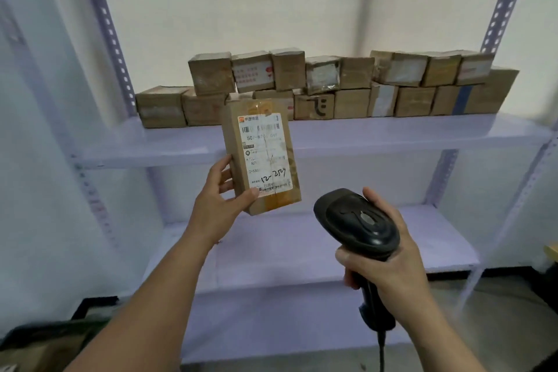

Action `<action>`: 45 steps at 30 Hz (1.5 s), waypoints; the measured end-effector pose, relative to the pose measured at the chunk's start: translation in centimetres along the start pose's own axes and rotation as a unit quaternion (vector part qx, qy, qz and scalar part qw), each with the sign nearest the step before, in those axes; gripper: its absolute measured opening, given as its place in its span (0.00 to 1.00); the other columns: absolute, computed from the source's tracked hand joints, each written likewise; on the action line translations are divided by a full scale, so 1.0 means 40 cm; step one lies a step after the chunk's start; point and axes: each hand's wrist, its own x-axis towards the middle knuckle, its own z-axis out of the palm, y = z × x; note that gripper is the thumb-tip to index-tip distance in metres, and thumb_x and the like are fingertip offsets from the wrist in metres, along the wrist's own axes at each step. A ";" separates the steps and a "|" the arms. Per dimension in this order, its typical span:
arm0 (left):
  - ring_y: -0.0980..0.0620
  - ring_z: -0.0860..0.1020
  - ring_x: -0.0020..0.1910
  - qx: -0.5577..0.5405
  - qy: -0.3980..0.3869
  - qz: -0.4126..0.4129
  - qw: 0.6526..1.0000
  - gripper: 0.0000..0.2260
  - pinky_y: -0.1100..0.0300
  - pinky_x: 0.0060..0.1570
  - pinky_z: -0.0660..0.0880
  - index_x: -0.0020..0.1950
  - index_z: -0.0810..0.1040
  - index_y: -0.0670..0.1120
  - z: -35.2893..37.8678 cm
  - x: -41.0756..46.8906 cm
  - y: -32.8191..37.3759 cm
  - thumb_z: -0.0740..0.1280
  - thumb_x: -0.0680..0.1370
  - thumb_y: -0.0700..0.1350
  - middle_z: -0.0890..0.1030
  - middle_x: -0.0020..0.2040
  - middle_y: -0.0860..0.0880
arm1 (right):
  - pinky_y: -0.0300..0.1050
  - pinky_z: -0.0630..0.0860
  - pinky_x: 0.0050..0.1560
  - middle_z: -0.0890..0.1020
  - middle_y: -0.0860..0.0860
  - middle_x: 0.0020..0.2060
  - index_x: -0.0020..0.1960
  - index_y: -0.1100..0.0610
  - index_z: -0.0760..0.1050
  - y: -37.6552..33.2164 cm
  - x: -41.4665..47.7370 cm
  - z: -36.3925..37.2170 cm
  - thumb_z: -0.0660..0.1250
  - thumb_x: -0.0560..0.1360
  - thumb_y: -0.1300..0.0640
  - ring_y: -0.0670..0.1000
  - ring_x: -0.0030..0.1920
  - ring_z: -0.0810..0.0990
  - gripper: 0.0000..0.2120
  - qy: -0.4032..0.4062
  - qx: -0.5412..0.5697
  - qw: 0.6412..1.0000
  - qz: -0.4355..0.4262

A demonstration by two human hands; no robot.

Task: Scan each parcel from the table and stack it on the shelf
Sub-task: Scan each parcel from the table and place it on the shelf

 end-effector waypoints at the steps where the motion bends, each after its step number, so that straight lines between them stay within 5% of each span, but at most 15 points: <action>1: 0.54 0.73 0.65 0.003 0.017 0.005 1.000 0.31 0.53 0.62 0.74 0.72 0.63 0.59 -0.023 0.018 0.006 0.74 0.73 0.46 0.74 0.67 0.53 | 0.47 0.78 0.29 0.83 0.46 0.48 0.61 0.31 0.71 0.002 0.021 0.008 0.73 0.66 0.75 0.58 0.26 0.78 0.42 -0.011 0.003 1.000 -0.004; 13: 0.55 0.76 0.60 0.020 0.171 0.034 0.985 0.31 0.53 0.59 0.76 0.74 0.64 0.54 -0.255 0.214 0.046 0.72 0.74 0.44 0.76 0.62 0.55 | 0.49 0.78 0.30 0.83 0.47 0.48 0.60 0.29 0.72 0.025 0.180 0.122 0.74 0.65 0.75 0.61 0.27 0.78 0.43 -0.095 0.012 0.995 0.002; 16: 0.58 0.76 0.56 0.022 0.194 0.042 0.980 0.29 0.68 0.47 0.74 0.74 0.65 0.53 -0.317 0.293 0.053 0.71 0.75 0.44 0.77 0.62 0.54 | 0.48 0.78 0.30 0.83 0.48 0.49 0.60 0.29 0.72 0.027 0.223 0.172 0.75 0.65 0.74 0.61 0.26 0.78 0.43 -0.093 0.015 0.996 0.001; 20: 0.56 0.76 0.56 0.012 0.193 0.032 0.981 0.29 0.70 0.36 0.75 0.75 0.64 0.52 -0.395 0.418 0.053 0.70 0.76 0.44 0.76 0.64 0.52 | 0.50 0.79 0.31 0.83 0.48 0.50 0.60 0.29 0.72 0.035 0.277 0.245 0.76 0.64 0.73 0.62 0.27 0.78 0.43 -0.072 0.015 0.997 0.007; 26: 0.52 0.79 0.55 0.015 0.165 0.022 0.986 0.28 0.63 0.42 0.77 0.73 0.65 0.55 -0.480 0.606 0.021 0.70 0.75 0.48 0.76 0.62 0.53 | 0.49 0.79 0.31 0.82 0.47 0.51 0.59 0.28 0.73 0.038 0.351 0.356 0.74 0.65 0.75 0.60 0.27 0.79 0.43 -0.041 -0.001 0.999 0.014; 31: 0.50 0.79 0.55 0.028 0.136 0.005 0.990 0.30 0.46 0.55 0.78 0.68 0.70 0.59 -0.512 0.721 -0.014 0.67 0.65 0.59 0.79 0.58 0.51 | 0.51 0.80 0.31 0.81 0.48 0.53 0.59 0.30 0.74 0.059 0.396 0.424 0.75 0.63 0.75 0.63 0.28 0.79 0.43 -0.002 0.007 1.000 0.021; 41: 0.44 0.70 0.68 0.149 0.087 0.025 0.985 0.23 0.54 0.63 0.65 0.75 0.64 0.52 -0.494 0.844 -0.079 0.53 0.82 0.60 0.70 0.72 0.47 | 0.53 0.79 0.31 0.82 0.44 0.49 0.59 0.30 0.74 0.087 0.423 0.494 0.73 0.64 0.77 0.64 0.28 0.79 0.44 0.050 -0.002 0.999 0.021; 45: 0.45 0.72 0.64 0.155 0.017 0.039 0.987 0.26 0.53 0.57 0.69 0.74 0.64 0.54 -0.489 0.850 -0.096 0.64 0.78 0.58 0.72 0.69 0.45 | 0.50 0.79 0.31 0.80 0.49 0.53 0.61 0.31 0.73 0.089 0.426 0.509 0.73 0.64 0.77 0.63 0.28 0.79 0.44 0.063 -0.013 0.998 0.013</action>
